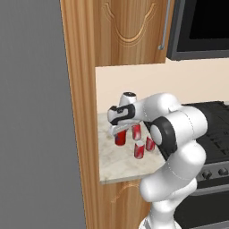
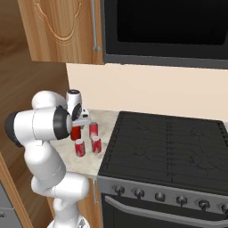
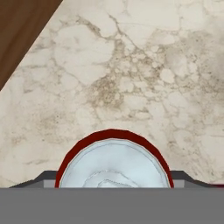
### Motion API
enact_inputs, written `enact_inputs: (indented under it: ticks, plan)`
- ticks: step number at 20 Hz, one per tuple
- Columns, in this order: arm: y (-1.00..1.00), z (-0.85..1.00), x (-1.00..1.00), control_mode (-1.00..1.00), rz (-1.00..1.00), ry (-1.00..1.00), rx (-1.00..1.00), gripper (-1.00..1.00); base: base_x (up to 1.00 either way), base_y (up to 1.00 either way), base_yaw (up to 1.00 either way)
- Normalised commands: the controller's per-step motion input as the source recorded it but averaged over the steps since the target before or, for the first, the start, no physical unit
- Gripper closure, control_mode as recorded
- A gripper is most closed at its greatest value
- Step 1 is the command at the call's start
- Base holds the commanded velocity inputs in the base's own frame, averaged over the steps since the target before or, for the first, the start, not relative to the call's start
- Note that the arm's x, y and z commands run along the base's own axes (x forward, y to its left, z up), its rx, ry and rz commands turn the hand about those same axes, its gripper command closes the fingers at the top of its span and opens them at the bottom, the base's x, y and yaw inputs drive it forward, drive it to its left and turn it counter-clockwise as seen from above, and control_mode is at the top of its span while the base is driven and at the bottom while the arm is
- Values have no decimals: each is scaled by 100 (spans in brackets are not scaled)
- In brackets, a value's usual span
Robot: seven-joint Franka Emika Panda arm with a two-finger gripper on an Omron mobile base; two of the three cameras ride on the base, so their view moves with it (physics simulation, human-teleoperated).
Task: Four empty soda cans are scattered around the kitchen. Gather all the cans and cluster them next to the stove for recycling.
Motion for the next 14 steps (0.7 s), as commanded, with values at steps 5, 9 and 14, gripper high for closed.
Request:
enact_inputs:
  ticks: [5, 9, 14]
  plan:
    - [0, -6, -4, -100, 0, 0, 0, 100, 0, 0, 0]
    - [0, -1, -19, -100, 0, 0, 0, 100, 0, 0, 0]
    - [0, 0, -24, -100, 0, 0, 0, 100, 0, 0, 0]
